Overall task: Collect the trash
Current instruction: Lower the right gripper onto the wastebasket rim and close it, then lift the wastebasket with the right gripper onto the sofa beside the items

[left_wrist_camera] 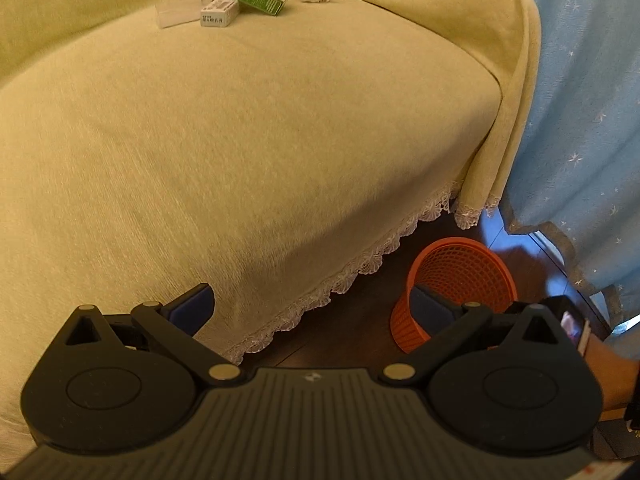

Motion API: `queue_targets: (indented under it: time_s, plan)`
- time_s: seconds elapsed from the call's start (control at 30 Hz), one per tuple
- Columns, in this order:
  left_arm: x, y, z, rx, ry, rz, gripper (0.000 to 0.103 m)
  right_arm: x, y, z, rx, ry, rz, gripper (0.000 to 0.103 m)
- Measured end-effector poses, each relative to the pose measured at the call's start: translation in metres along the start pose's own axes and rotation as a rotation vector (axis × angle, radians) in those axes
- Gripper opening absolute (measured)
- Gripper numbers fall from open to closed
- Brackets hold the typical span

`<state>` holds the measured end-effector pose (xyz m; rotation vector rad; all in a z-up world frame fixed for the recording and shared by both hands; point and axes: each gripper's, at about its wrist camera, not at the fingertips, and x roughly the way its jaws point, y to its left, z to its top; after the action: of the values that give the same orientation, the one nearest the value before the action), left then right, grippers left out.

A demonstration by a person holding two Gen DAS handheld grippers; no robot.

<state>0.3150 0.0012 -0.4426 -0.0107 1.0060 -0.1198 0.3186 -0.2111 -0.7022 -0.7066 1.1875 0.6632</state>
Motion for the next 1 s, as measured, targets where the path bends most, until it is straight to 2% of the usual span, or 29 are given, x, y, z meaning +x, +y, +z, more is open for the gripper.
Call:
queue_targets:
  time_s: [0.2, 0.37, 0.57, 0.77, 0.83, 0.93, 1.0]
  plan:
    - [0.010, 0.007, -0.005, -0.008, -0.022, 0.013, 0.102, 0.026, 0.009, -0.005, -0.152, -0.014, -0.039, 0.059]
    - [0.019, 0.012, -0.010, -0.036, -0.025, 0.004, 0.102, 0.042, 0.006, -0.003, -0.192, 0.003, -0.037, 0.052]
    - [0.025, 0.016, -0.013, -0.060, -0.017, 0.008, 0.102, 0.053, -0.007, 0.003, -0.147, 0.025, -0.009, 0.044]
    - [0.028, 0.019, -0.014, -0.092, -0.014, 0.006, 0.102, 0.052, -0.012, 0.006, -0.149, 0.033, 0.004, 0.027]
    - [0.028, 0.019, -0.014, -0.095, -0.016, 0.008, 0.102, 0.047, -0.009, 0.005, -0.165, 0.034, 0.009, 0.016]
    - [0.027, 0.020, -0.014, -0.100, -0.015, 0.011, 0.102, 0.041, -0.004, 0.004, -0.171, 0.036, 0.006, 0.005]
    - [0.025, 0.020, -0.012, -0.102, -0.016, 0.014, 0.102, 0.038, -0.003, 0.004, -0.170, 0.039, 0.000, 0.003]
